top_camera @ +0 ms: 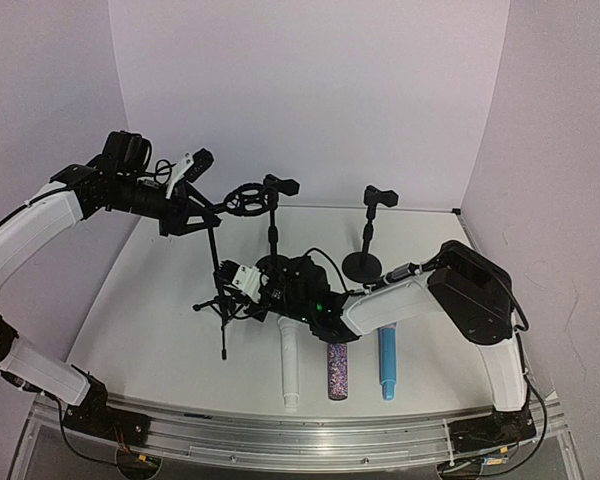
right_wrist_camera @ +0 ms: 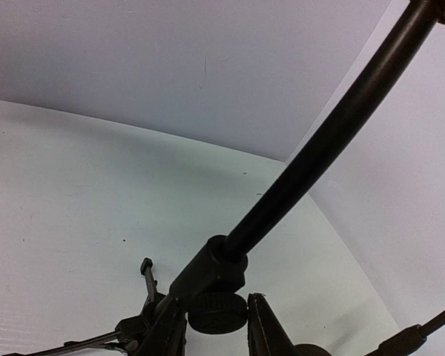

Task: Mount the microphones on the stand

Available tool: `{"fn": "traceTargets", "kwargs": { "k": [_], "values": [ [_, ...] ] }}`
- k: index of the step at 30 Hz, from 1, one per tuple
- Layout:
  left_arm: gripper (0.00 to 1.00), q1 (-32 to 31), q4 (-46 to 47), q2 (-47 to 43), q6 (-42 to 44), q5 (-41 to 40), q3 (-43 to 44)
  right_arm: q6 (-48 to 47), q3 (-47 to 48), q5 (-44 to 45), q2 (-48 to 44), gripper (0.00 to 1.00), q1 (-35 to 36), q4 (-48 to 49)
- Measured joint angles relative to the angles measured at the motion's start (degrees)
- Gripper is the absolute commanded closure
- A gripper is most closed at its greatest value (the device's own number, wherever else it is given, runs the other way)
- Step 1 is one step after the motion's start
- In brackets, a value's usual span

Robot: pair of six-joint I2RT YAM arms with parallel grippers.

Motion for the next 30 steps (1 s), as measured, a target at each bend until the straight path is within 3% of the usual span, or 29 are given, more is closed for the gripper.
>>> {"fn": "traceTargets", "kwargs": {
  "k": [2, 6, 11, 14, 19, 26, 30],
  "values": [
    [1.00, 0.0, 0.1, 0.0, 0.0, 0.0, 0.0, 0.0, 0.2, 0.1, 0.2, 0.78, 0.1, 0.0],
    [1.00, 0.0, 0.1, 0.0, 0.0, 0.0, 0.0, 0.2, 0.2, 0.4, 0.2, 0.98, 0.2, 0.0],
    [1.00, 0.0, 0.3, 0.0, 0.0, 0.0, 0.0, 1.5, 0.3, 1.3, 0.2, 1.00, 0.4, 0.0],
    [1.00, 0.0, 0.3, 0.0, 0.1, 0.0, 0.0, 7.8, 0.3, 2.1, 0.2, 1.00, 0.6, -0.2],
    [1.00, 0.0, 0.2, 0.0, 0.7, 0.0, -0.1, 30.5, 0.3, 0.1, 0.2, 1.00, 0.4, -0.6],
    [1.00, -0.1, 1.0, 0.0, 1.5, -0.4, -0.4, 74.0, 0.5, -6.6, 0.2, 1.00, -2.2, -0.7],
    [1.00, 0.0, 2.6, 0.0, 1.5, -0.6, -0.5, 94.0, 1.7, -7.9, 0.3, 1.00, -3.1, -1.1]
  ]
}}
